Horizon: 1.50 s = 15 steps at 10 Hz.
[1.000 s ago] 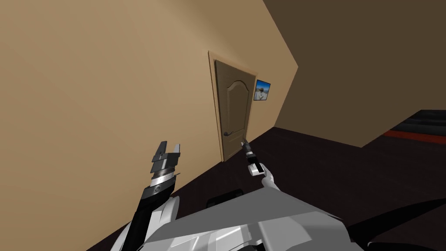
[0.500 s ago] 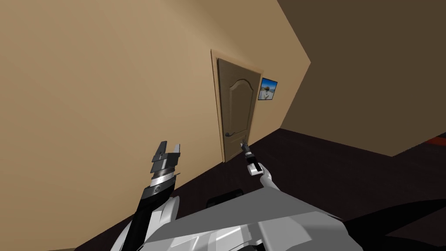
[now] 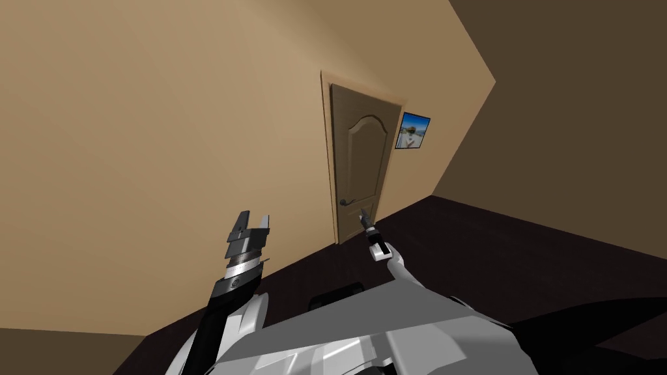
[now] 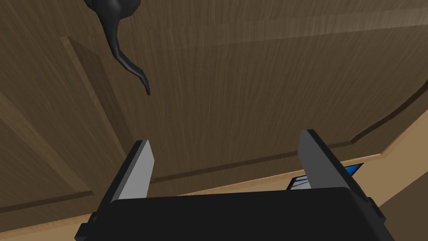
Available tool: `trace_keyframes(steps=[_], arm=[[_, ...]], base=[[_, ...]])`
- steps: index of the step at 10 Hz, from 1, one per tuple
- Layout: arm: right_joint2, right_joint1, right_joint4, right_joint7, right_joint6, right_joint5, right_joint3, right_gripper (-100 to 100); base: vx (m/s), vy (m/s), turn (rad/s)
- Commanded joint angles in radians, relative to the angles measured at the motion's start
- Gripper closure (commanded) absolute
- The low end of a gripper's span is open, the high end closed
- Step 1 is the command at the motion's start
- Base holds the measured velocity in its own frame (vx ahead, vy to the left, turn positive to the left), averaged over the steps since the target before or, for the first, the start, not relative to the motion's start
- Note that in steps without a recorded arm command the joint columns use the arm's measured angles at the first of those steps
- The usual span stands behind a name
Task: Pull the door open
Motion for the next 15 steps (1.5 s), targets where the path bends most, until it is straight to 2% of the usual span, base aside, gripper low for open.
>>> trace_keyframes(steps=[1,8,9,11,12,15], arm=[[-0.003,-0.008,0.029,0.000,-0.001,0.001,0.001,-100],[-0.027,-0.111,0.256,0.003,-0.024,0.009,0.003,-100],[-0.027,-0.111,0.256,0.003,-0.024,0.009,0.003,-100],[-0.033,-0.134,0.308,0.004,-0.029,0.011,0.004,-100],[-0.038,-0.156,0.355,0.004,-0.034,0.012,0.004,-100],[-0.043,-0.180,0.409,0.005,-0.040,0.014,0.005,-100]], base=[[0.026,-0.065,0.086],[0.045,-0.076,0.165],[0.027,-0.049,0.031],[0.022,-0.045,0.103],[0.043,-0.083,0.204],[0.031,-0.073,0.115]])
